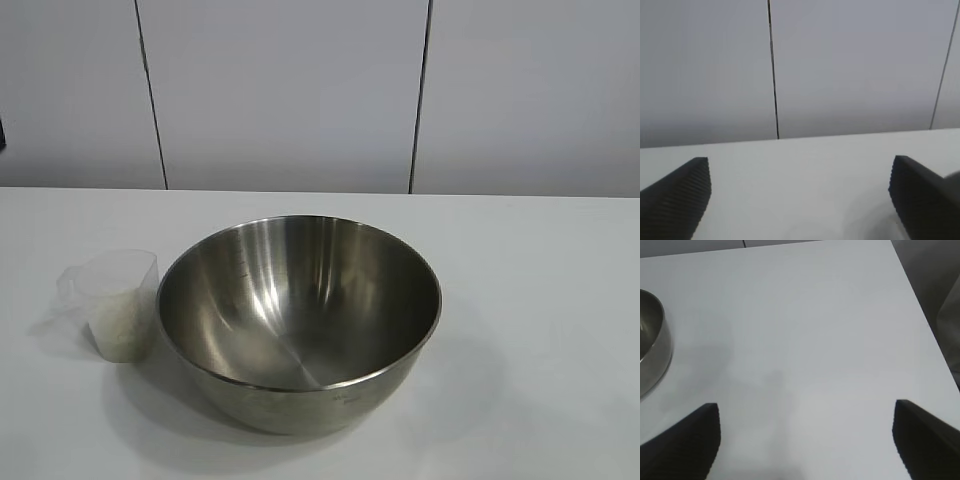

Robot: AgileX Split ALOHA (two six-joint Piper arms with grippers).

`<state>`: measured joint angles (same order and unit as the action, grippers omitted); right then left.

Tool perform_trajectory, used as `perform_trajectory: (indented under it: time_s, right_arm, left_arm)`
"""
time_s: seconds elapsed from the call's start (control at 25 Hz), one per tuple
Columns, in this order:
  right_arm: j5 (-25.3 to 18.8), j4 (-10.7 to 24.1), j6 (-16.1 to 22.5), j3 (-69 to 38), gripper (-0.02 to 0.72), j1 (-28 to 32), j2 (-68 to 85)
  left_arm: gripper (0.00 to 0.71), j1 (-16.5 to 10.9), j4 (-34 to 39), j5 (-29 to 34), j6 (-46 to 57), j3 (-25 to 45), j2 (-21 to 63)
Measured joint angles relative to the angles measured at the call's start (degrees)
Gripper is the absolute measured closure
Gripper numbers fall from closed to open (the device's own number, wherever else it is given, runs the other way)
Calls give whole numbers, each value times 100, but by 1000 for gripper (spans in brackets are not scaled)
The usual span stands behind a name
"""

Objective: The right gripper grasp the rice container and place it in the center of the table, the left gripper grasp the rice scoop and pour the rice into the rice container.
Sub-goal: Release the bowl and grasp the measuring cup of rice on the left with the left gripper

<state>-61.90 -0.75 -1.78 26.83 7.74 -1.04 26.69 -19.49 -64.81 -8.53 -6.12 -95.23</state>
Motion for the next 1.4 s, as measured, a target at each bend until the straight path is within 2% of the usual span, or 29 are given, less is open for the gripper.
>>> perform_trajectory:
  time_s: [0.28, 0.56, 0.68, 0.76, 0.92, 1.04, 1.4]
  right_arm:
    - [0, 0, 0, 0, 64, 0, 0]
    - [0, 0, 0, 0, 64, 0, 0]
    - [0, 0, 0, 0, 64, 0, 0]
    - [0, 0, 0, 0, 64, 0, 0]
    - [-7, 0, 0, 0, 64, 0, 0]
    - [-7, 0, 0, 0, 64, 0, 0]
    - [-7, 0, 0, 0, 64, 0, 0]
  left_arm:
    - [14, 0, -275, -29, 8, -172, -992]
    - [39, -15, -367, -59, -57, -700, -1585]
    - [46, -192, -334, -96, -70, -846, -1647]
    - [47, -424, -158, -104, -76, -872, -1664]
    - [47, -888, 804, -111, -76, -872, -1664]
    - [47, -1093, 1354, -111, -76, -885, -1664]
    - [47, -1209, 1532, -133, -76, -978, -2256]
